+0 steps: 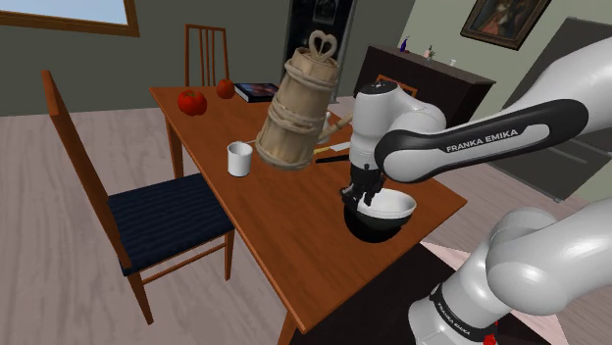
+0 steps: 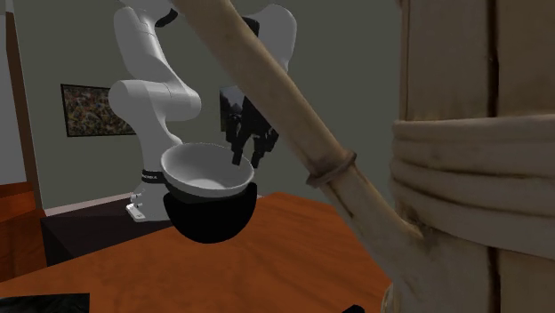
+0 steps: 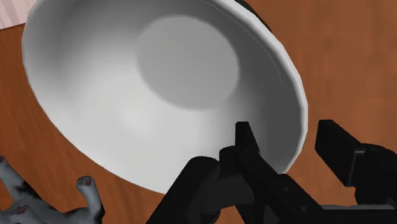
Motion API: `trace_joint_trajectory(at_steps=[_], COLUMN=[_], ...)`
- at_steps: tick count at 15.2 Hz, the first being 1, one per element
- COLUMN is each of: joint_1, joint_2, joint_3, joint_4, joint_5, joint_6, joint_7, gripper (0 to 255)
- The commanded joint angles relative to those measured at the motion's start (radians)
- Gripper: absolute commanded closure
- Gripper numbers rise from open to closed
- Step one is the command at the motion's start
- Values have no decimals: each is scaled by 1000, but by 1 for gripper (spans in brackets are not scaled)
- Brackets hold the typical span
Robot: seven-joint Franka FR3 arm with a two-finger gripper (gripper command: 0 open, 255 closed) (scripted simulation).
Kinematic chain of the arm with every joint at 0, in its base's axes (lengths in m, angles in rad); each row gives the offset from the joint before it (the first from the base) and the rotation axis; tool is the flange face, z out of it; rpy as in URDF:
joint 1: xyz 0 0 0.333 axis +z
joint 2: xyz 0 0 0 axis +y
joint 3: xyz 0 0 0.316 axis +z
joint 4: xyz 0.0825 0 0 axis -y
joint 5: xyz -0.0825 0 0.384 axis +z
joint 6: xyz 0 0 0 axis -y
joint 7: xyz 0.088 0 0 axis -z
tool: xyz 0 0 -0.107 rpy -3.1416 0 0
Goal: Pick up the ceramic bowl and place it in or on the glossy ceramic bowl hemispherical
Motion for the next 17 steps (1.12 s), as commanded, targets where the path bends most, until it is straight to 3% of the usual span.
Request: trace_joint_trajectory(at_steps=[1,5,9,17], joint_1=[0,0,21,21], joint_2=[0,0,-51,-51], joint_3=[0,0,9,10], joint_4=[-1,-1,95,95], joint_5=[0,0,31,31], joint_6=[0,0,-148,-148], joint_7=[0,0,-14,-14], gripper=[0,0,0,0])
